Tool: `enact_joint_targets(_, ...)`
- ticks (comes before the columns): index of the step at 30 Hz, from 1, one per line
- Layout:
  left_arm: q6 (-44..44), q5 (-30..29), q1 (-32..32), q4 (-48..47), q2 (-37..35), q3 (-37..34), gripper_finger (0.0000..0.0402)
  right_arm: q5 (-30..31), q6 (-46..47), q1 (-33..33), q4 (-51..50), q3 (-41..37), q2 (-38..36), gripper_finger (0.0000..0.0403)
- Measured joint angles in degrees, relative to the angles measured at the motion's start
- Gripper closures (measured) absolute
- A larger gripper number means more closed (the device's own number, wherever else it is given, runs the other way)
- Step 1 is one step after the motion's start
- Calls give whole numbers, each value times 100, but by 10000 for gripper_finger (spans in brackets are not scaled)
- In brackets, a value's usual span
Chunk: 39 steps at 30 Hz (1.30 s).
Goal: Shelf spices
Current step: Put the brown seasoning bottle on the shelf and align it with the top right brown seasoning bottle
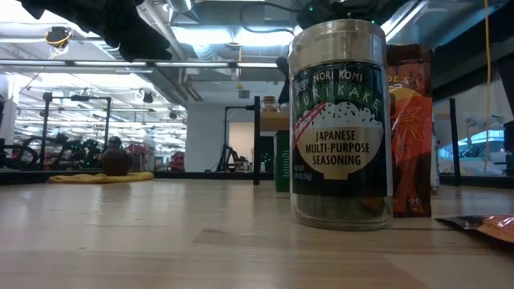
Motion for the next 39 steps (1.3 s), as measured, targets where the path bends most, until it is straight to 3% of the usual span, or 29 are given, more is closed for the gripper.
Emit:
enact_joint_targets(10, 31, 2, 0, -8, 0, 0, 183, -60, -95, -109, 208, 4, 59, 221)
enact_joint_targets(19, -42, 2, -2, -6, 0, 0, 183, 22, -99, -103, 289, 7, 59, 132)
enact_joint_targets(29, -27, 4, -1, -8, 0, 0, 183, 27, -224, -92, 271, 12, -335, 122)
enact_joint_targets(39, -57, 3, 0, -9, 0, 0, 183, 235, -249, 88, -1031, -52, -657, 121)
